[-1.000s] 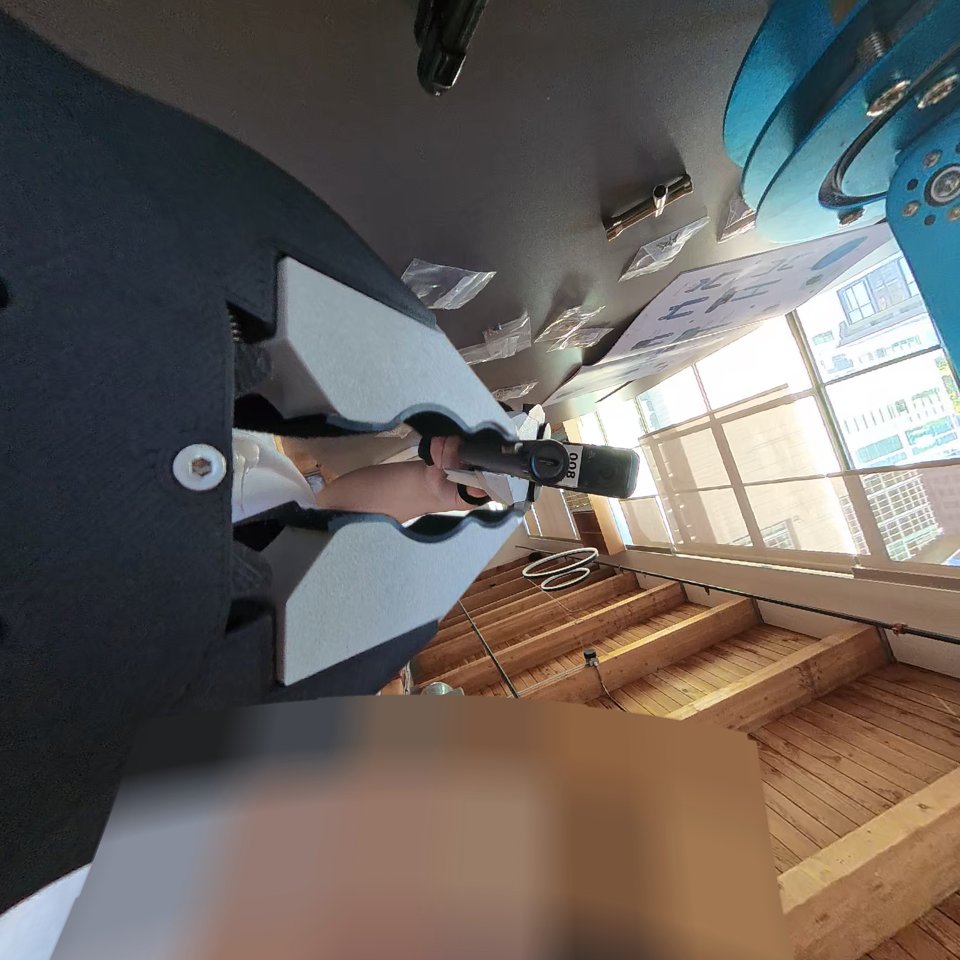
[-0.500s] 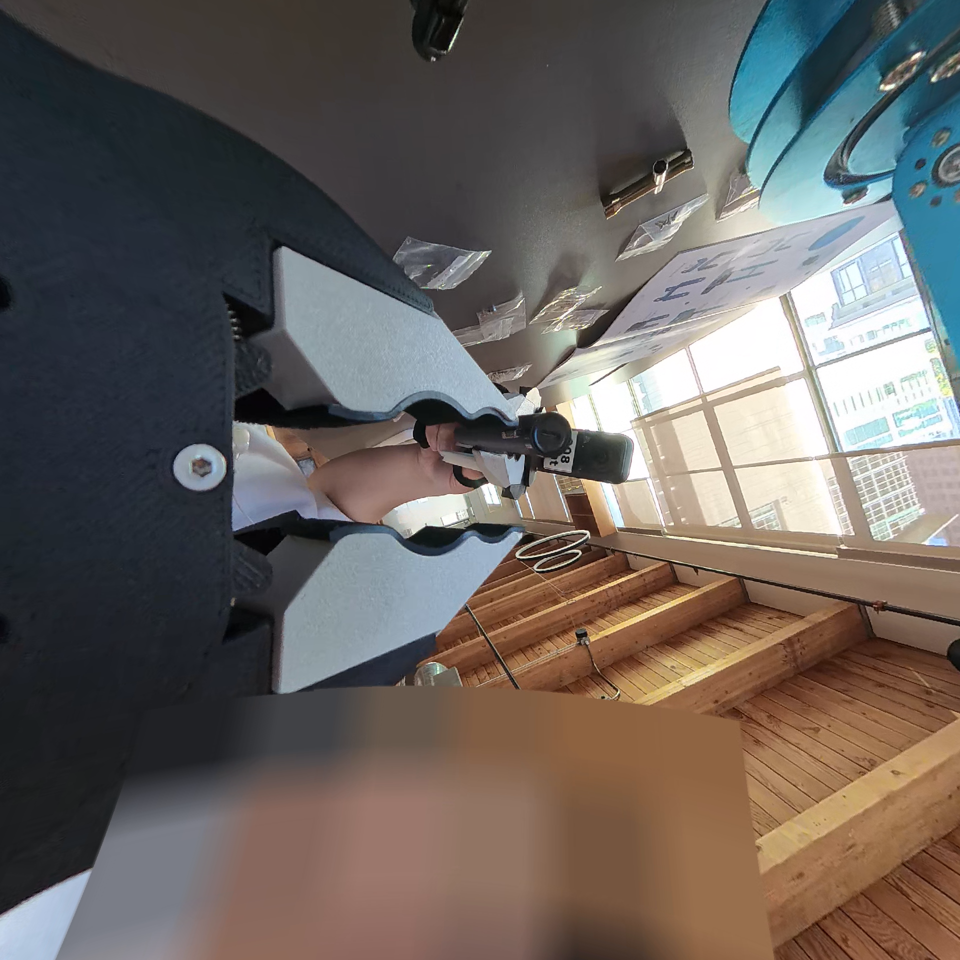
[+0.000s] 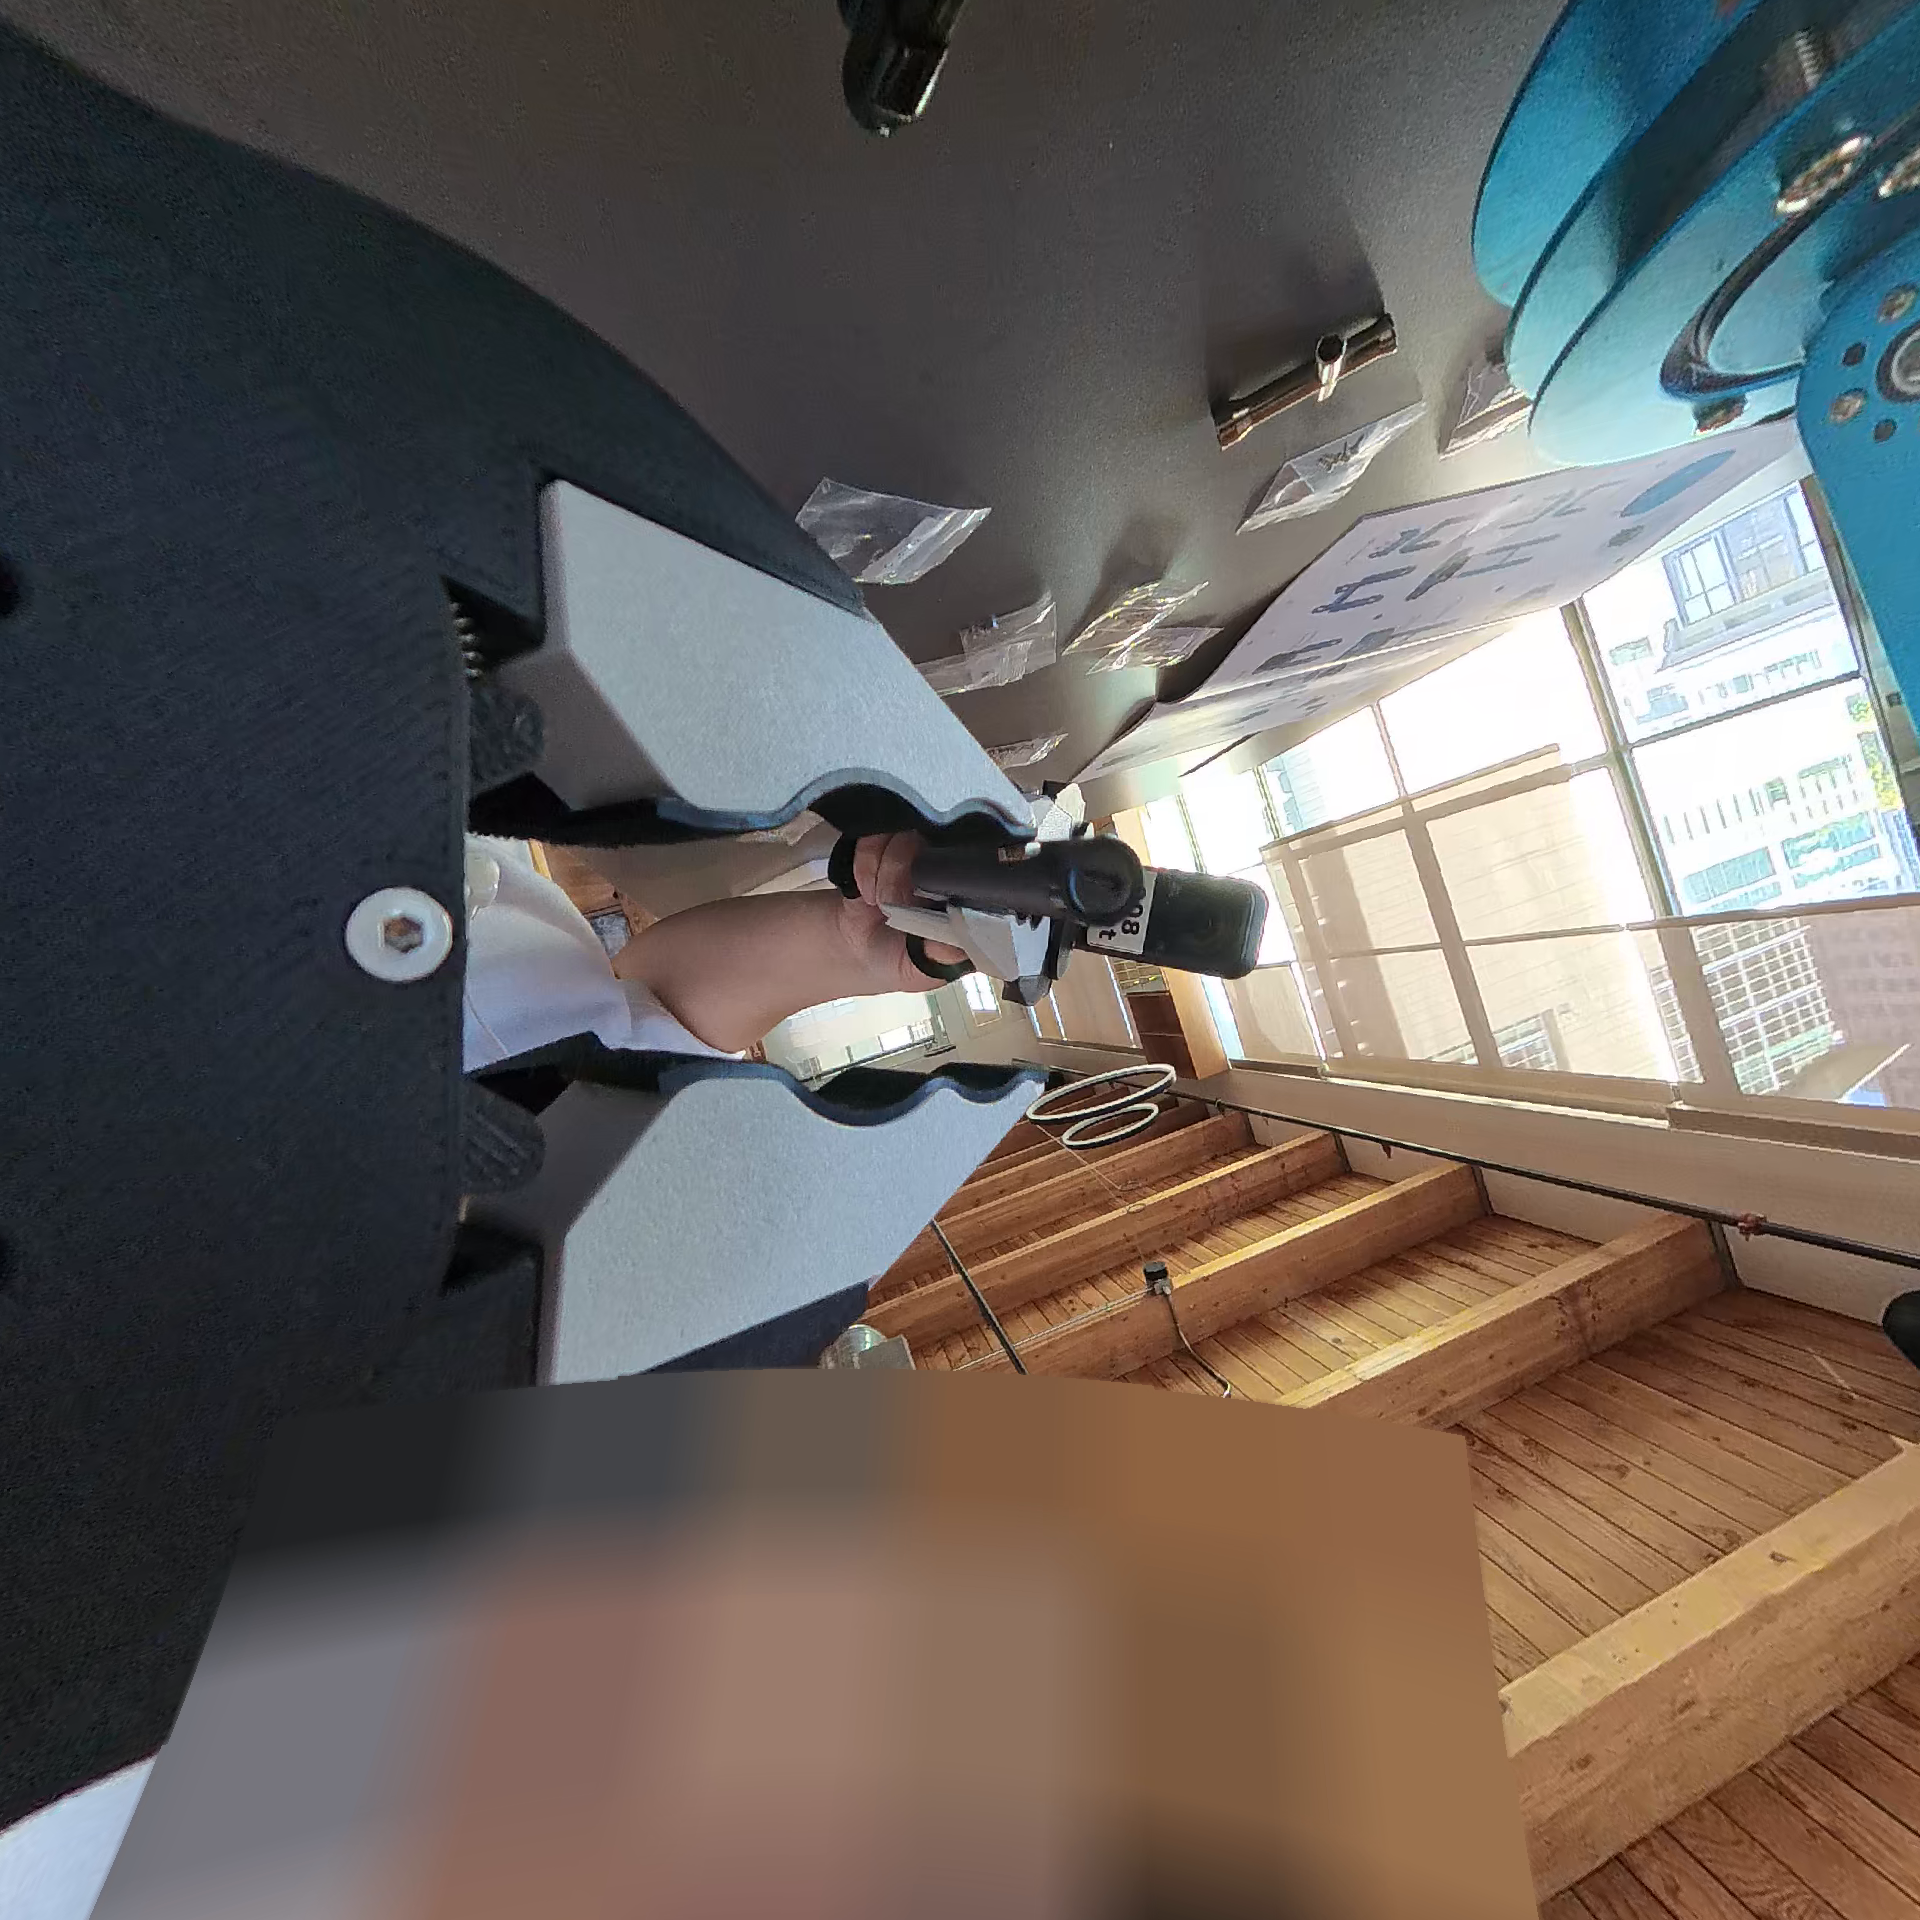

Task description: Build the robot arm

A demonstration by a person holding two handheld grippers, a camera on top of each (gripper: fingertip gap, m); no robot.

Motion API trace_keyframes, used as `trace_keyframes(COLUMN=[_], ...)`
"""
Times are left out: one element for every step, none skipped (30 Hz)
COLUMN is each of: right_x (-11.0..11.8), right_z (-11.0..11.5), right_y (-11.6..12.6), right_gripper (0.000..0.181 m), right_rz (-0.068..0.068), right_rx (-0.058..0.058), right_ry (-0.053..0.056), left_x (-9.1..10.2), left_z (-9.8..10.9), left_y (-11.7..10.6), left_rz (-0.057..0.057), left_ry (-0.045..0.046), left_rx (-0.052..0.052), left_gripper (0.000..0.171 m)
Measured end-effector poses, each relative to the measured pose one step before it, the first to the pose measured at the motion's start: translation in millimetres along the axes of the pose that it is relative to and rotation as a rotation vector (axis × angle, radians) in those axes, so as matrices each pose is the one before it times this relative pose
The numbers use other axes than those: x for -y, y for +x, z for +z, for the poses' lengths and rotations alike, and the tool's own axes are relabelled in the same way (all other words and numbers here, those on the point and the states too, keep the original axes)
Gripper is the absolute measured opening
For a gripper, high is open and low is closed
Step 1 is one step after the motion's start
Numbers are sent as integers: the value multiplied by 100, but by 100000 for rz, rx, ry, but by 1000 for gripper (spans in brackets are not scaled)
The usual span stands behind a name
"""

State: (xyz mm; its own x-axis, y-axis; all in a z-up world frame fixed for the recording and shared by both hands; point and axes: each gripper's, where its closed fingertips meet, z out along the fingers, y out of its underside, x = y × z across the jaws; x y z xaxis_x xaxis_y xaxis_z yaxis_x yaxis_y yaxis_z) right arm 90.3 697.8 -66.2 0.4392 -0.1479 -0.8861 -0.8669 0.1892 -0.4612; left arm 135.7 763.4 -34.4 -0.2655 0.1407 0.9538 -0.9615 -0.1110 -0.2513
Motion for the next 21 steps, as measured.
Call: trace_keyframes(right_x=[170,188,182,133,-11,-89,-150,-198,-250,-264,-268,-307,-386,-469,-597,-660,-689,-716,-671,-584,-538], right_z=[-32,-42,-32,5,42,43,17,-39,-110,-146,-154,-104,-42,31,97,167,222,236,249,219,231], right_y=[-57,-63,-40,19,63,128,206,234,222,170,49,-95,-174,-165,-39,95,130,211,295,262,118], right_gripper=[14,14,15,14,14,14,14,14,14,14,15,15,14,14,15,15,15,15,15,15,15], right_rz=[942,1177,1023,312,-447,-974,-1486,-1877,-2140,-2080,-1261,-515,-401,-829,-1407,-2285,-3475,-4453,-4584,-4421,-3759], right_rx=[1086,1245,908,198,-553,-1434,-2281,-2842,-3236,-3281,-2582,-1618,-1148,-1323,-2290,-3288,-3836,-4615,-5212,-4862,-3556], right_ry=[1090,1198,1133,754,-56,-542,-714,-797,-825,-525,48,275,279,91,-682,-1194,-1545,-2135,-2217,-2154,-2121], left_x=[43,49,62,46,55,57,37,28,10,22,31,49,37,30,18,-3,-28,-48,-76,-107,-105], left_z=[-46,-60,-68,-73,-79,-95,-129,-174,-235,-290,-340,-359,-354,-331,-283,-239,-192,-141,-114,-92,-68], left_y=[-42,-13,-9,-44,-47,-17,8,12,35,72,86,125,124,119,99,91,90,108,95,66,80], left_rz=[-116,-176,-202,-152,-118,-125,-63,60,110,101,76,87,75,-4,-135,-305,-379,-319,-181,-17,51], left_ry=[247,359,373,336,391,454,378,239,237,440,651,766,772,666,530,346,186,12,-236,-375,-372], left_rx=[193,-11,-38,137,152,-25,-25,58,54,-19,-59,-158,-270,-233,-253,-339,-442,-544,-446,-196,-218], left_gripper=[41,42,42,42,42,42,42,42,42,42,42,42,42,42,42,42,42,42,42,42,42])
